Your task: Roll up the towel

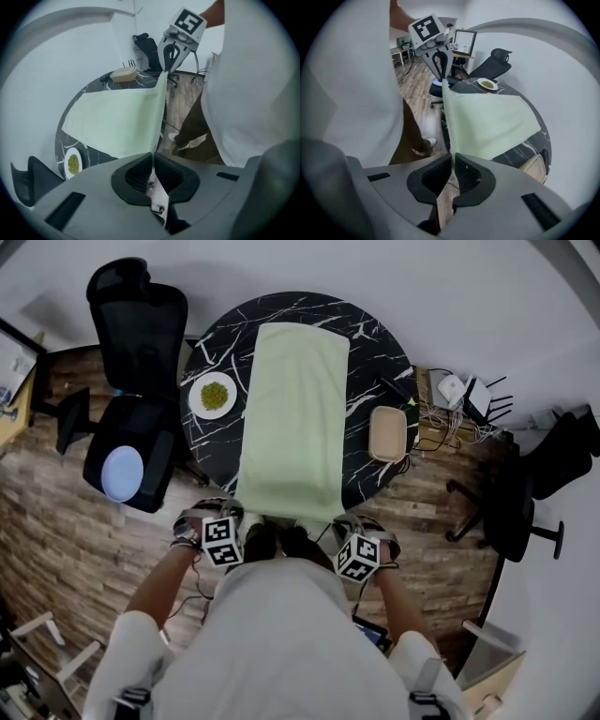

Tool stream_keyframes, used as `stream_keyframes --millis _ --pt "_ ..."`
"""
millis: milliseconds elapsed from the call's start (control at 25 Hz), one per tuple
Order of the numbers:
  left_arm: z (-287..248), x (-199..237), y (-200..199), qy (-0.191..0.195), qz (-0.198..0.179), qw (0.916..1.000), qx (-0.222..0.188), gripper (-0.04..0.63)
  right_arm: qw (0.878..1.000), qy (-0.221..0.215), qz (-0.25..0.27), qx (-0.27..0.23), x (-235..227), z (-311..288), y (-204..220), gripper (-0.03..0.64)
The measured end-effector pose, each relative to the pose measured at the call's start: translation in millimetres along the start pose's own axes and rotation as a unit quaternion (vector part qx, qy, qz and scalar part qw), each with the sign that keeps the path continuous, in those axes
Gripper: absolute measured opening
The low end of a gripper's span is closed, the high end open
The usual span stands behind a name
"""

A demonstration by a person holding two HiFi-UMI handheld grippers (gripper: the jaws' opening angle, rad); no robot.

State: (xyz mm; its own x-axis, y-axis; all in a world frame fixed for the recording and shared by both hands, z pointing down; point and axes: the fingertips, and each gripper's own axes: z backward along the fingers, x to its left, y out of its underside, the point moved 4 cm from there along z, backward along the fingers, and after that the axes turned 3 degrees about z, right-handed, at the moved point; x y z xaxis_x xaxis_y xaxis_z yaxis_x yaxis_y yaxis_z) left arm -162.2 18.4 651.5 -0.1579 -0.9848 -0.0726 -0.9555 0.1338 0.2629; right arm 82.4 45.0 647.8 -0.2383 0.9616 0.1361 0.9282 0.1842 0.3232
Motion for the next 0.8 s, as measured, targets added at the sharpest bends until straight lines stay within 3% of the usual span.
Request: stream_keyframes --millis 120,400,440,480,520,680,800 --pt "2.5 39.2 -11.2 -0.037 0.008 0.9993 -0.008 0.015 0.999 0.038 -0.005 -0.005 -43.8 1.8 -8.4 0.014" --pt "-27.3 96.7 -23.5 -0.07 0.013 0.9974 0.012 0.017 0.998 0.059 -0.012 0.027 -110.6 -40.3 -8.4 0.023" --pt "-30.3 101.0 -25.4 -0.074 0.02 0.997 0.009 0.032 0.997 0.069 -0.021 0.028 -118.1 -43.8 -8.1 0.071" --pt "-32.3 103.3 -27.6 -0.073 0.03 0.9969 0.004 0.158 0.996 0.079 -0.029 0.028 -124.0 -45.0 -8.0 0.164" --pt "-33.1 104.2 -30.0 -0.07 0.039 0.9968 -0.002 0.284 0.995 0.089 -0.033 0.025 -127.9 -44.0 -8.3 0.212" --pt "-32.0 98.0 -34.7 -0.073 0.036 0.9966 -0.015 0.296 0.994 0.11 -0.001 0.017 -117.9 -37.7 -12.6 0.213" --pt "-36.4 80.5 -36.5 -0.061 0.006 0.998 -0.014 0.296 0.996 0.072 0.053 0.017 -85.6 -46.1 -24.2 0.199"
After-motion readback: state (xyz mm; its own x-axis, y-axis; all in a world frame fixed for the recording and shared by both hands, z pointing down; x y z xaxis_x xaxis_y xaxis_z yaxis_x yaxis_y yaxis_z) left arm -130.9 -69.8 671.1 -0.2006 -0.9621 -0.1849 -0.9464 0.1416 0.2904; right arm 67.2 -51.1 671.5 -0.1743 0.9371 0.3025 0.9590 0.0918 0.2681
